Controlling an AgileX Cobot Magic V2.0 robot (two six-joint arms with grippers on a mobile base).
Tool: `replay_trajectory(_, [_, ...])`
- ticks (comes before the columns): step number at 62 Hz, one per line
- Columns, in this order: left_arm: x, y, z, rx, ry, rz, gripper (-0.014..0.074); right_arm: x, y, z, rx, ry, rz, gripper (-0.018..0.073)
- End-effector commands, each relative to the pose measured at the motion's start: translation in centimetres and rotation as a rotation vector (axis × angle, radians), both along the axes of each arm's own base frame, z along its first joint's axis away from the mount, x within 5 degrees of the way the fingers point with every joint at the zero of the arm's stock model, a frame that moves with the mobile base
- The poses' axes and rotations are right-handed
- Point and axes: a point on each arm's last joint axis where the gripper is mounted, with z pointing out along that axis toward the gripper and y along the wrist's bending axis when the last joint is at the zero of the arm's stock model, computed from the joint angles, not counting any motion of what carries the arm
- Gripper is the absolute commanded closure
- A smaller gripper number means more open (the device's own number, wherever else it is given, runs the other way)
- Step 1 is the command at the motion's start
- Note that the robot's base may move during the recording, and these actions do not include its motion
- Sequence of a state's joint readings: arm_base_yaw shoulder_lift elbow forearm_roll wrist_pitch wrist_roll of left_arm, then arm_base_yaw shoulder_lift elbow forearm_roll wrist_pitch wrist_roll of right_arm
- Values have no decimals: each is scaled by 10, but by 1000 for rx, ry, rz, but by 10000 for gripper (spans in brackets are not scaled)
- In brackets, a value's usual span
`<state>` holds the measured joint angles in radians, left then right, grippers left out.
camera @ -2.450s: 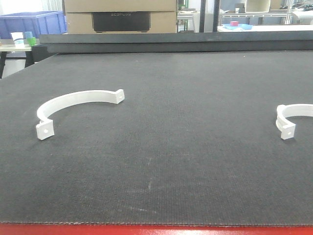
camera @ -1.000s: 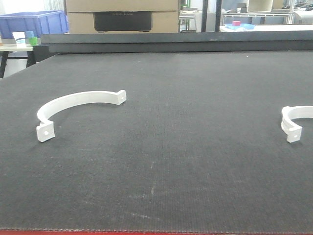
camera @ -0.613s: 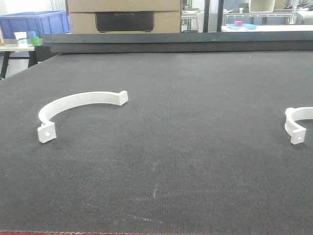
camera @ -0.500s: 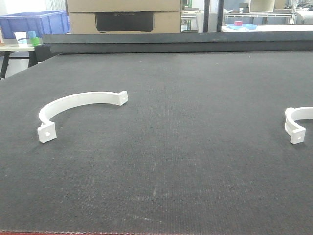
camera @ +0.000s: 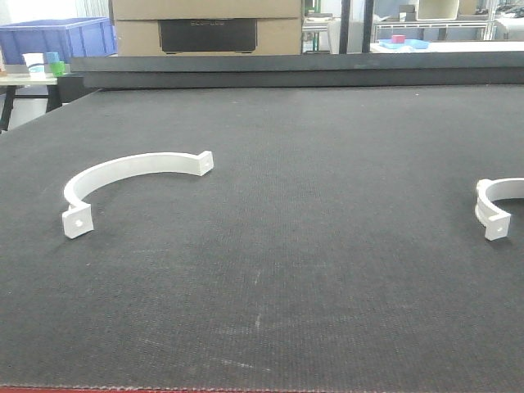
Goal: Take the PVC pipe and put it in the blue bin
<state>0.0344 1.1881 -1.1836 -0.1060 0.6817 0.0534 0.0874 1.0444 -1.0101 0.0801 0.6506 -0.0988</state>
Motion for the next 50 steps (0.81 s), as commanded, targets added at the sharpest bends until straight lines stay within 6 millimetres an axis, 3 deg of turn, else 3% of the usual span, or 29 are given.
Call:
replay_trajectory(1, [13, -2, -13, -55, 64, -3, 708, 19, 1, -16, -7, 82, 1, 727])
replay_trajectory(15, [42, -5, -50, -113, 215, -4, 708, 51, 4, -49, -15, 186, -2, 727])
replay_trajectory(28, [54, -6, -75, -143, 333, -8, 708, 74, 9, -72, 52, 221, -19, 727])
replay_trajectory(39, [57, -7, -82, -154, 370, -9, 708, 88, 18, -98, 57, 454, 4, 701])
replay_trajectory(50, [57, -7, -82, -154, 370, -9, 708, 106, 36, -107, 58, 596, -92, 700])
